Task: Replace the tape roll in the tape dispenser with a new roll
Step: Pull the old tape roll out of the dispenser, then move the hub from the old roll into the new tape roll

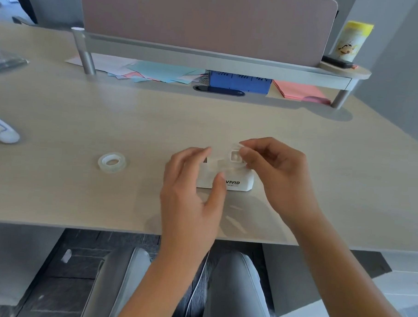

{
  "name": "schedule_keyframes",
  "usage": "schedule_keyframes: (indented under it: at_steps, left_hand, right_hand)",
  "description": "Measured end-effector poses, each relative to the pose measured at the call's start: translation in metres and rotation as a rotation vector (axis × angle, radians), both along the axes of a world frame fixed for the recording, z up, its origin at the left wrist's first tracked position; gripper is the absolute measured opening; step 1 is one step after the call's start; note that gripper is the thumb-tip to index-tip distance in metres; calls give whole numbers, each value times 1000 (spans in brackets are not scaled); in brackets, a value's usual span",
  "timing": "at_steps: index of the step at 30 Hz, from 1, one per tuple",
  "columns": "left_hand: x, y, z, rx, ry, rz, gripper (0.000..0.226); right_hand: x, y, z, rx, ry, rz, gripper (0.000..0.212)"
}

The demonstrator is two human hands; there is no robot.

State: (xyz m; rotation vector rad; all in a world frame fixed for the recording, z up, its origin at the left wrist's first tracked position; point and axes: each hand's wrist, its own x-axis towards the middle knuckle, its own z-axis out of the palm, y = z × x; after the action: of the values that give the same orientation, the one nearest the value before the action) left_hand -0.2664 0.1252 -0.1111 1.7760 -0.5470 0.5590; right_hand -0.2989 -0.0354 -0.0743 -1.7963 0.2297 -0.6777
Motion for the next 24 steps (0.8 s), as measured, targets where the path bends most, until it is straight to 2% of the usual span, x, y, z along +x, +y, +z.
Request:
schedule_keyframes:
  at_steps: [5,9,15,18,24]
  left_hand:
    - [3,1,26,-203,341,-188,18]
    - [6,9,30,-293,449,-285,8]
    - [5,20,25,-538,659,-325,8]
    - [8,28,23,-615,774,-394,8]
    - [10,41,19,-788,901,-531,16]
  right_hand:
    - [-12,20,11,135,28,50,11]
    - [-16,28,15,191,35,88,12]
    - [-16,39,10,277,104,171,18]
    - [-13,44,9,435,107,225,26]
    - [-8,57,5,726,170,317,25]
